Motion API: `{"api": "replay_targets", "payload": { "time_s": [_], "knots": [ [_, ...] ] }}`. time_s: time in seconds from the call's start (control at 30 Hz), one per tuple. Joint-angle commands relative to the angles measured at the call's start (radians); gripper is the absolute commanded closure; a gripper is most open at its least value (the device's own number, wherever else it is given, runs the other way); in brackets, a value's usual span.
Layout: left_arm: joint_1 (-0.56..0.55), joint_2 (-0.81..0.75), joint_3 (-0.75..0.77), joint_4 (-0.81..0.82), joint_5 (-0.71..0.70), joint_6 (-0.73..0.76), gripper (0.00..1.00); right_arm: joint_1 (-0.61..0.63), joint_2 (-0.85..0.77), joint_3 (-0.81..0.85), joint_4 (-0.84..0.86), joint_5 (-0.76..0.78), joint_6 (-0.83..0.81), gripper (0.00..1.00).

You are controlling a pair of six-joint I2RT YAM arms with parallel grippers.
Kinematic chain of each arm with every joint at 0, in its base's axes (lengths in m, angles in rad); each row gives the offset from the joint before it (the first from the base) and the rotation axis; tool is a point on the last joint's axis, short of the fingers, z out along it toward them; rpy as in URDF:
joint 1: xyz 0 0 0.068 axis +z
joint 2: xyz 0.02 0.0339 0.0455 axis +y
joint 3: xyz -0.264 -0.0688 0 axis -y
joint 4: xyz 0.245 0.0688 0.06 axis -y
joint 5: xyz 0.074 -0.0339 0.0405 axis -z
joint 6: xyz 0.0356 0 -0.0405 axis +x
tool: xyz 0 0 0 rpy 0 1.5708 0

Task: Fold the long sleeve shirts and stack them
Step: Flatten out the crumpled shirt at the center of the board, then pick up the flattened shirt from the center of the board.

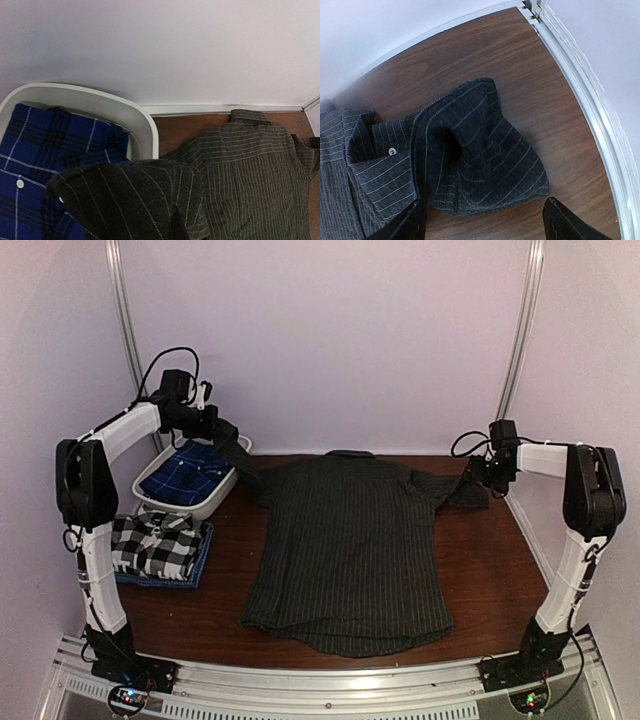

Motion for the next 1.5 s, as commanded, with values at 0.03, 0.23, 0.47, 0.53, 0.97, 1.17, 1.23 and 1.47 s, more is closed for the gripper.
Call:
{"api": "replay_targets", "payload": {
  "time_s": [0.03, 0.23, 0.47, 0.53, 0.97, 1.17, 1.23, 1.47],
  "knots": [
    [-0.079, -0.099, -0.067, 0.095, 0.084, 0.034, 1.0, 0.026, -0.115, -0.088, 0.018, 0.014, 0.006, 0.13],
    [-0.186, -0.133, -0.126, 0.129, 0.152, 0.063, 1.0, 0.077, -0.216, -0.159, 0.039, 0.028, 0.025, 0.1],
    [-0.353, -0.133, -0.194, 0.155, 0.222, 0.101, 1.0, 0.156, -0.291, -0.192, 0.052, 0.007, 0.042, 0.1],
    [-0.4, -0.128, -0.238, 0.195, 0.256, 0.091, 1.0, 0.187, -0.297, -0.195, 0.063, -0.02, 0.053, 0.1],
    [-0.549, -0.095, -0.368, 0.218, 0.205, 0.004, 0.45, 0.457, -0.182, -0.176, 0.164, -0.084, 0.072, 0.11],
    [-0.512, -0.239, -0.52, 0.171, 0.01, -0.144, 0.43, 0.555, -0.105, -0.12, 0.121, -0.031, 0.04, 0.18],
    [-0.491, -0.286, -0.593, 0.155, -0.027, -0.184, 0.44, 0.567, -0.078, -0.103, 0.107, -0.027, 0.038, 0.21],
    [-0.461, -0.452, -0.854, 0.096, -0.055, -0.243, 0.44, 0.604, 0.012, -0.05, 0.081, -0.041, 0.048, 0.22]
  ]
}}
